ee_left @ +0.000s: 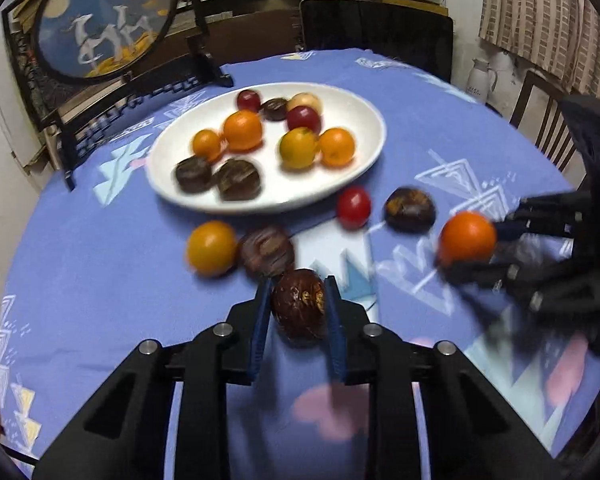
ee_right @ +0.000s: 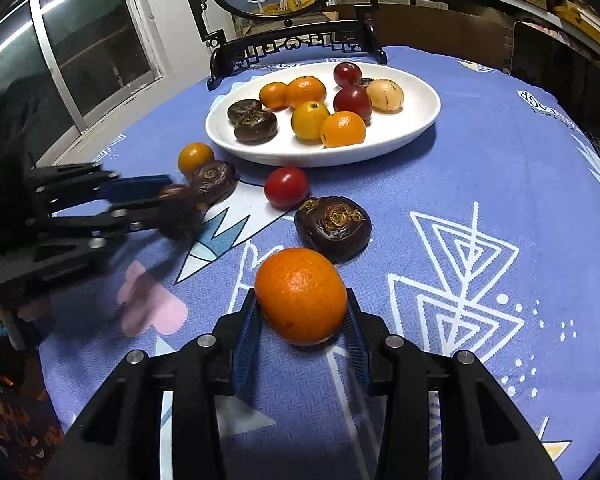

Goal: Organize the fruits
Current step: 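Grasp a dark brown fruit with the left gripper while the right grasps an orange, then carry both fruits onto the white plate and open both grippers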

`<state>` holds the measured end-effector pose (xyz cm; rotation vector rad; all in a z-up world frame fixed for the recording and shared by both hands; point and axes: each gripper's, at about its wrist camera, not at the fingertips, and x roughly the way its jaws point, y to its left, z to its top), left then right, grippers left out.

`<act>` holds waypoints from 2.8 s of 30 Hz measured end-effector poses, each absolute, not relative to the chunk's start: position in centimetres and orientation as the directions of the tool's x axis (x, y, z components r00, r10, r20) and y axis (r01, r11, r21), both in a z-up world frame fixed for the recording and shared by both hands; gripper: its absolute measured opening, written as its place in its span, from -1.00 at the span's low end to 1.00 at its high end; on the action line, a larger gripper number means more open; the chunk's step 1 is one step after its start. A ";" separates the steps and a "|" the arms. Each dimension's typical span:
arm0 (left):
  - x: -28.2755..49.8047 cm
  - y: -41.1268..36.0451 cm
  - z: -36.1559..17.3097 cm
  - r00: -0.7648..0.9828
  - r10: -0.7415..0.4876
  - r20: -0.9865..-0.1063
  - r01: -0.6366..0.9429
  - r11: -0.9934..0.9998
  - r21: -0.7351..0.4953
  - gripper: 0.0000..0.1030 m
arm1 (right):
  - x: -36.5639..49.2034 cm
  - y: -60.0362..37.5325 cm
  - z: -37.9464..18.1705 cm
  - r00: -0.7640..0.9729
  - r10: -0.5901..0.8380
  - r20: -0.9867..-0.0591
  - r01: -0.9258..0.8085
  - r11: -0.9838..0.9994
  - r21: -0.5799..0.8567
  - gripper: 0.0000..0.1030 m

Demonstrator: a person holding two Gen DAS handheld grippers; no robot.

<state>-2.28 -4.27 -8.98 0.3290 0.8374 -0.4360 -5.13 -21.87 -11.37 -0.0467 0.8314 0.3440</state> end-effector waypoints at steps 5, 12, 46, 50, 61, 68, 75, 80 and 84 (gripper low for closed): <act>-2.1 -2.1 -9.5 0.596 -0.200 -0.777 0.449 0.886 0.116 -0.29 | -4.9 -21.5 -11.5 0.616 0.271 -0.740 -0.322 0.944 0.078 -0.17; -1.4 -3.3 -10.4 0.591 -0.218 -0.776 0.454 0.886 0.098 0.43 | -4.8 -21.4 -11.5 0.621 0.257 -0.741 -0.311 0.948 0.068 -0.12; -2.3 -2.3 -9.3 0.622 -0.219 -0.752 0.449 0.887 0.113 -0.79 | -5.7 -21.0 -11.2 0.650 0.227 -0.725 -0.290 0.956 0.040 -0.18; -2.2 -2.5 -8.5 0.638 -0.226 -0.736 0.457 0.880 0.126 -0.88 | -5.7 -20.9 -11.0 0.644 0.247 -0.724 -0.311 0.949 0.048 -0.19; -2.1 0.0 -9.7 0.585 -0.252 -0.771 0.458 0.887 0.057 0.21 | -5.7 -20.9 -11.0 0.643 0.260 -0.721 -0.320 0.946 0.056 -0.19; -1.5 -0.3 -10.2 0.569 -0.282 -0.773 0.461 0.887 0.016 0.35 | -5.6 -20.8 -11.2 0.630 0.275 -0.727 -0.333 0.941 0.067 -0.19; -0.9 -1.9 -10.8 0.531 -0.283 -0.799 0.491 0.871 0.018 -0.23 | -5.6 -21.0 -11.0 0.633 0.285 -0.719 -0.335 0.939 0.077 -0.19; 0.4 -2.2 -7.0 0.615 -0.274 -0.739 0.475 0.877 0.069 -0.23 | -5.0 -20.6 -8.4 0.664 0.285 -0.691 -0.355 0.934 0.044 -0.19; 3.3 -3.4 -2.8 0.716 -0.238 -0.657 0.421 0.897 0.135 -0.23 | -3.1 -19.9 -4.1 0.730 0.281 -0.623 -0.364 0.931 -0.007 -0.19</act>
